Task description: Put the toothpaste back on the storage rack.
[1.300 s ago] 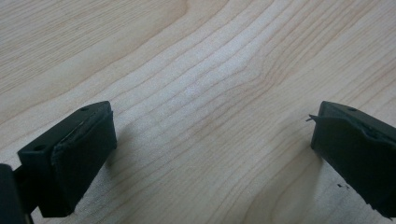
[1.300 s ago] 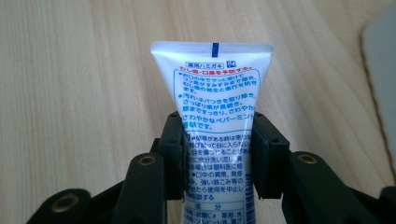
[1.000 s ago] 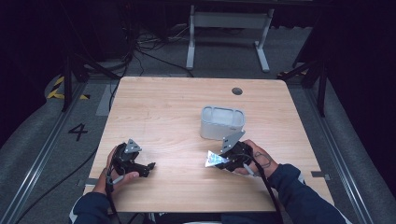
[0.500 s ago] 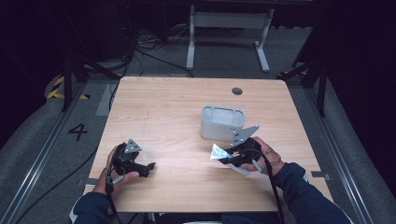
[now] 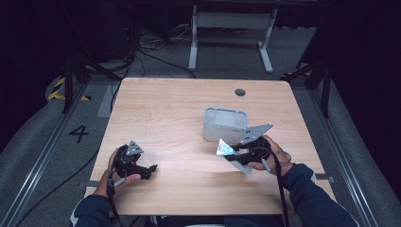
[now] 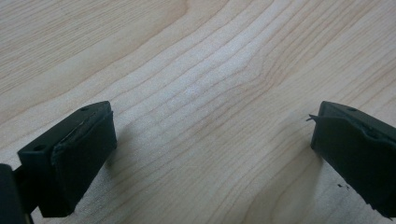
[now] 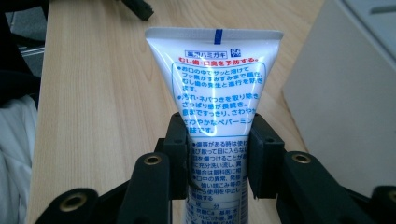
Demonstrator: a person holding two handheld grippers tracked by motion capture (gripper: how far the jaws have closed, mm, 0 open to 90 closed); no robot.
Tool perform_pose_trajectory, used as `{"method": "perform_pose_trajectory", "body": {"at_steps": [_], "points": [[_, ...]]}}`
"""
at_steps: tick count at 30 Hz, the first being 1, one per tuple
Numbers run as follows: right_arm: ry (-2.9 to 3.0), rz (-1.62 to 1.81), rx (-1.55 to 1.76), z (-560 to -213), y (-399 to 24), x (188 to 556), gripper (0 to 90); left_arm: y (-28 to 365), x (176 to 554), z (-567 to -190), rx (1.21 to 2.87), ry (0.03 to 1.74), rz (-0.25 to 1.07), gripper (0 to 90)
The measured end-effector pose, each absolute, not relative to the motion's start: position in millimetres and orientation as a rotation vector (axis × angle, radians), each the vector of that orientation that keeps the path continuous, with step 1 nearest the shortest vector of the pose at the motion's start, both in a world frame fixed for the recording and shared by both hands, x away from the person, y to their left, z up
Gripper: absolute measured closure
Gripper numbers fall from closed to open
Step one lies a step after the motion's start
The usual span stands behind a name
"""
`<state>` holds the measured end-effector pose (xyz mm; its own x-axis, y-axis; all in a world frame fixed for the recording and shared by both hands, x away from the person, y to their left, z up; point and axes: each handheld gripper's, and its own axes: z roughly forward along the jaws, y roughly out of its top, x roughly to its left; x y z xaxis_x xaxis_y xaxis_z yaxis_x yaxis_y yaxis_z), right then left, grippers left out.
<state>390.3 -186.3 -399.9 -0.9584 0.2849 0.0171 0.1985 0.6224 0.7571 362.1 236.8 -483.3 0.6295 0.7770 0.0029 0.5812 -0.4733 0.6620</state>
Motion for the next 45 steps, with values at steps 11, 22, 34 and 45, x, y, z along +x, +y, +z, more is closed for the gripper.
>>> {"method": "perform_pose_trajectory", "body": {"at_steps": [11, 22, 34, 45], "points": [[2.629, 1.374, 0.406, -375, -203, 388, 66.2, 237, 362, -483, 2.221, 1.058, 0.404, 0.5], [2.558, 1.438, 0.394, -360, -208, 386, 66.2, 237, 362, -483, 2.221, 1.058, 0.404, 0.5], [2.483, 1.495, 0.392, -347, -206, 386, 66.3, 237, 362, -483, 2.221, 1.058, 0.404, 0.5], [2.424, 1.543, 0.386, -337, -205, 389, 66.3, 237, 362, -483, 2.221, 1.058, 0.404, 0.5]]}}
